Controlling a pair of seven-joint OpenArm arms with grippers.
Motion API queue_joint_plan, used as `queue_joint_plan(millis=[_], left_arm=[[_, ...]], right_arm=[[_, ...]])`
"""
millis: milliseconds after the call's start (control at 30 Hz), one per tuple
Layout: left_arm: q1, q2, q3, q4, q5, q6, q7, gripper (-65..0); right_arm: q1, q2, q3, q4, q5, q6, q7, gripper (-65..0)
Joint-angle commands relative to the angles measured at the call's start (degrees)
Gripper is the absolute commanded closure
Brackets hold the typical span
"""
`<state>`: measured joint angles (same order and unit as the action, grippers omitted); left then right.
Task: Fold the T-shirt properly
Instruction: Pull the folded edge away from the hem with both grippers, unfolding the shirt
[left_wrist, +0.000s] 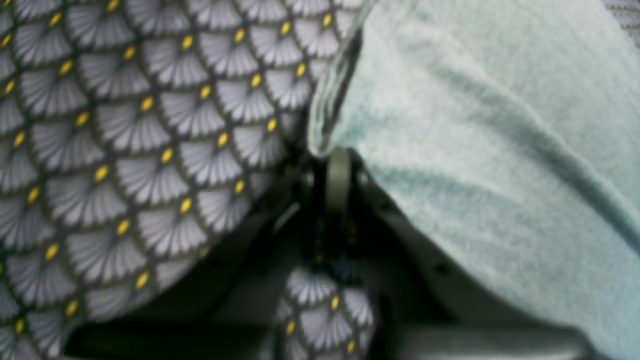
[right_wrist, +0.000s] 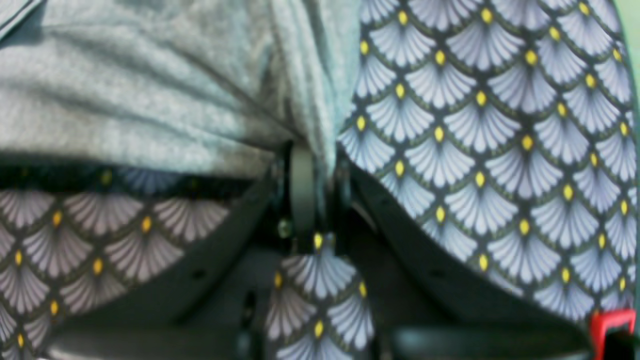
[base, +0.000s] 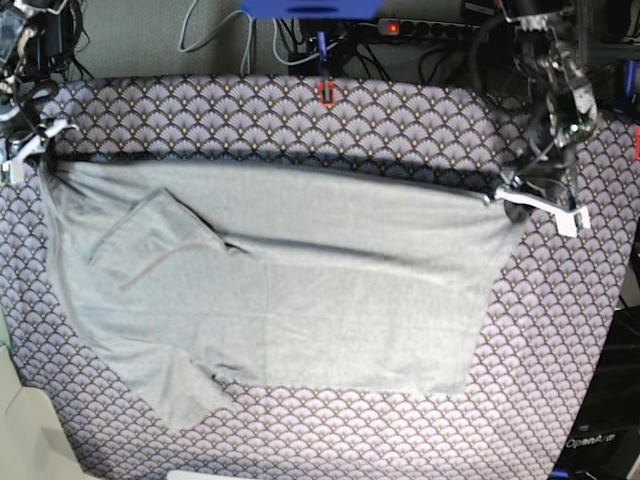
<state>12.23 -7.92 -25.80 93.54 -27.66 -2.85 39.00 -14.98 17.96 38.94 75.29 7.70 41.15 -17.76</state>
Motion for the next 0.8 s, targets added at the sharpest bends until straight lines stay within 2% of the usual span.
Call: queue_joint_plan(millis=[0, 100, 167, 267, 333, 533, 667, 767], left_arm=[[0.65, -1.0, -0.7, 1.98, 0.63, 0.87, -2.3, 0.0], [3.9, -0.65, -2.02, 4.62, 0.54, 0.87, -2.3, 0.0], [5.92, -0.38, -3.78, 5.58, -1.75, 0.7, -2.3, 0.0], [8.74, -0.82, -7.3, 5.32, -7.2, -2.91, -2.3, 0.0], [10.06, -0.82, -9.14, 4.97, -8.6, -4.75, -2.3, 0.0], [11.38, -0.38, -10.64, 4.79, -6.85, -7.3, -2.3, 0.0], [11.38, -0.3, -10.46, 4.79, -6.05, -7.3, -2.3, 0.0], [11.46, -0.3, -10.64, 4.35, -6.32, -7.3, -2.3, 0.0]], right_arm=[[-0.71, 1.08, 0.75, 1.33, -0.01, -1.15, 1.1, 0.0], [-2.12, 0.9, 0.84, 1.5, 0.16, -1.15, 1.1, 0.0], [-2.73, 0.02, 1.11, 1.59, 0.16, -1.15, 1.1, 0.0], [-2.91, -1.12, 4.8, 1.59, -0.1, -1.15, 1.1, 0.0], [-3.96, -1.38, 6.2, 1.59, -0.1, -1.15, 1.1, 0.0], [-6.95, -1.47, 6.73, 1.59, -0.01, -1.15, 1.54, 0.0], [-7.83, -3.41, 6.82, 1.5, -0.1, -1.15, 5.85, 0.0], [-8.71, -3.85, 6.82, 1.5, -0.1, -1.15, 6.9, 0.0]])
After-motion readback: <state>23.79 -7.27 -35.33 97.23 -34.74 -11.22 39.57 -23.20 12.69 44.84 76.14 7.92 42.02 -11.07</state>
